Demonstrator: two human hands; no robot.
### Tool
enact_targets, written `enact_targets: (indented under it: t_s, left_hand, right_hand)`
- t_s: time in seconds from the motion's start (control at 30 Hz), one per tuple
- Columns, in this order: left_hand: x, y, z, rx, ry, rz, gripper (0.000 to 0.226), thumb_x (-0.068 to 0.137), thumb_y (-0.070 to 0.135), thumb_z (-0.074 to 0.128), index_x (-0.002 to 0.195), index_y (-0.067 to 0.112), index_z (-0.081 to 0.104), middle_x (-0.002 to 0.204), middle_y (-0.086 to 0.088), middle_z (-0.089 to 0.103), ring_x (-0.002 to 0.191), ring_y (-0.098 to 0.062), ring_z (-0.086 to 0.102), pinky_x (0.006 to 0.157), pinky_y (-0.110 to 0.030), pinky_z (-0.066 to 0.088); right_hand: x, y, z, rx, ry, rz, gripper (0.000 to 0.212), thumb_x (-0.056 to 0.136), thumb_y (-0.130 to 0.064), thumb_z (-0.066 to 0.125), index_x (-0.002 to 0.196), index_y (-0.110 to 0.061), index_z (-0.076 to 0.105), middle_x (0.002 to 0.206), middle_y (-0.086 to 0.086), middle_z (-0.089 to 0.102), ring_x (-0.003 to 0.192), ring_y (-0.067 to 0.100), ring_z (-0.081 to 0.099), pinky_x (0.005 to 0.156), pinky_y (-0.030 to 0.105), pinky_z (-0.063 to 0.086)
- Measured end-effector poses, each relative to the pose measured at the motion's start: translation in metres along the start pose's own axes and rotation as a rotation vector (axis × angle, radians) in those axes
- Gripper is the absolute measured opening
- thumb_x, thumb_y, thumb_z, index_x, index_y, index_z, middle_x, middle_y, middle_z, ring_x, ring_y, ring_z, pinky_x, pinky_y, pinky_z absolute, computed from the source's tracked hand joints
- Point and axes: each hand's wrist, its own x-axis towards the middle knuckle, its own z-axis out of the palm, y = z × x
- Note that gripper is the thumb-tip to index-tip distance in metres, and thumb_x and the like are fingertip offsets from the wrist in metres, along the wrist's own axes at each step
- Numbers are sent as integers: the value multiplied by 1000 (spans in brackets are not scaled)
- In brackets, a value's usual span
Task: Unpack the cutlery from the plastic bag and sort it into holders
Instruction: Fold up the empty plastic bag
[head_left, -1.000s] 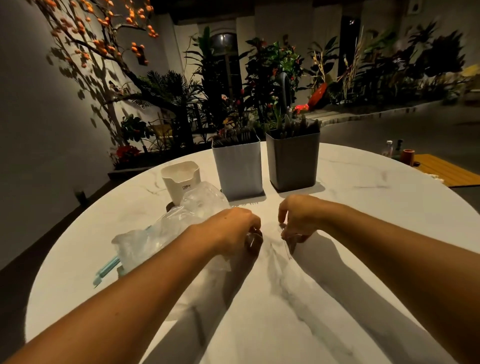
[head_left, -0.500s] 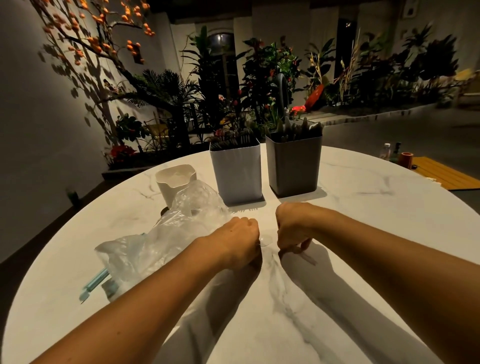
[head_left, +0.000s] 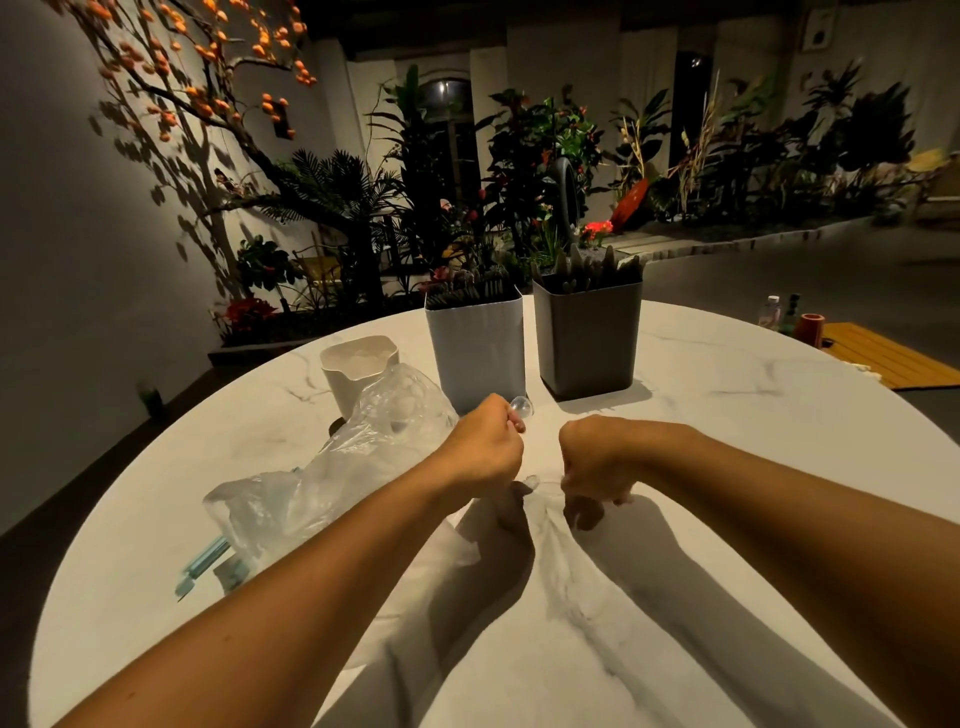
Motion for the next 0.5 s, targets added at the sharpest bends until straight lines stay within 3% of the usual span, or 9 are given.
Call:
enact_targets:
  t_s: [0.1,0.2,0.33,0.5]
  left_hand:
    - [0,6,-8,-211,166,-119,28,108,23,33,110,9,57,104,-15,57,76,-16,46,72,-32,43]
    - [-5,9,-21,-376,106,-86,48,107,48,27,91,12,53,81,-8,51,67,-15,40,65,-31,38]
    - [-12,6,-36,-325,93,90,46,108,49,21,84,22,50,73,1,47,61,-10,44,59,-23,39]
    - [-10,2,-60,-240,142,160,52,109,44,18,82,21,56,76,-2,57,68,-12,51,60,-27,40]
  right_hand:
    - [-4,-3,-13,508,35,-79,21,100,-17,55,113,-2,64,96,10,66,81,19,65,73,26,57]
    - [-15,-12,-28,997,15,-235,15,99,-13,55,102,-4,67,91,10,66,80,18,66,69,28,60]
    - [-21,-28,-40,1156,67,-334,14,97,-7,56,99,-1,69,85,13,69,68,17,71,62,24,58]
    - [-20,-48,-48,1175,195,-371,9,93,-11,63,96,-4,67,84,13,71,66,17,73,57,21,56]
